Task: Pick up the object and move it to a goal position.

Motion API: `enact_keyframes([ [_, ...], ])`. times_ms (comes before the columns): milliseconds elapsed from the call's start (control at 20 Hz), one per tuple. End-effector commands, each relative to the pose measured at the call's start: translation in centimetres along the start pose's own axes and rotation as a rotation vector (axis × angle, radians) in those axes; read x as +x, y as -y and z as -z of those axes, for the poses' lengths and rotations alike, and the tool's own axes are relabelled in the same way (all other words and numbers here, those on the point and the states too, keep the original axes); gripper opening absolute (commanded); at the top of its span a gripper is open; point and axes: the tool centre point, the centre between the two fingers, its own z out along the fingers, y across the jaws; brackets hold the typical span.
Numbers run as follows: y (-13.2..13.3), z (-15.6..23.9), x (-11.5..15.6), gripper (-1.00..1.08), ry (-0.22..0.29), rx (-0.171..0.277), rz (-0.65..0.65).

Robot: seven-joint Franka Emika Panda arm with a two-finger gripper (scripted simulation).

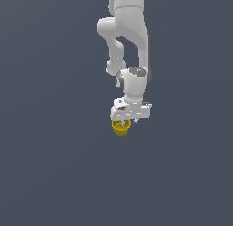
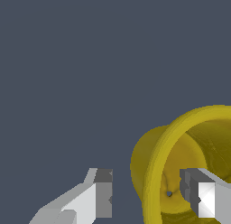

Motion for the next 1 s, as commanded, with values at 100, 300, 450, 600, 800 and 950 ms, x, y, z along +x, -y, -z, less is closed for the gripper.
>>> enact_keyframes([
  [100, 0.0, -0.1, 0.0, -1.00, -0.001, 0.000, 0.000],
  [300, 0.0, -0.1, 0.0, -1.00, -0.001, 0.000, 0.000],
  [450, 0.0, -0.1, 0.0, -1.00, -0.001, 0.000, 0.000],
  [600, 0.1, 0.0, 0.1, -1.00, -0.001, 0.000, 0.001],
  [800, 0.8, 0.5, 0.7, -1.00, -0.001, 0.000, 0.001],
  [950, 1.8, 1.2, 1.6, -1.00, -0.001, 0.000, 0.001],
])
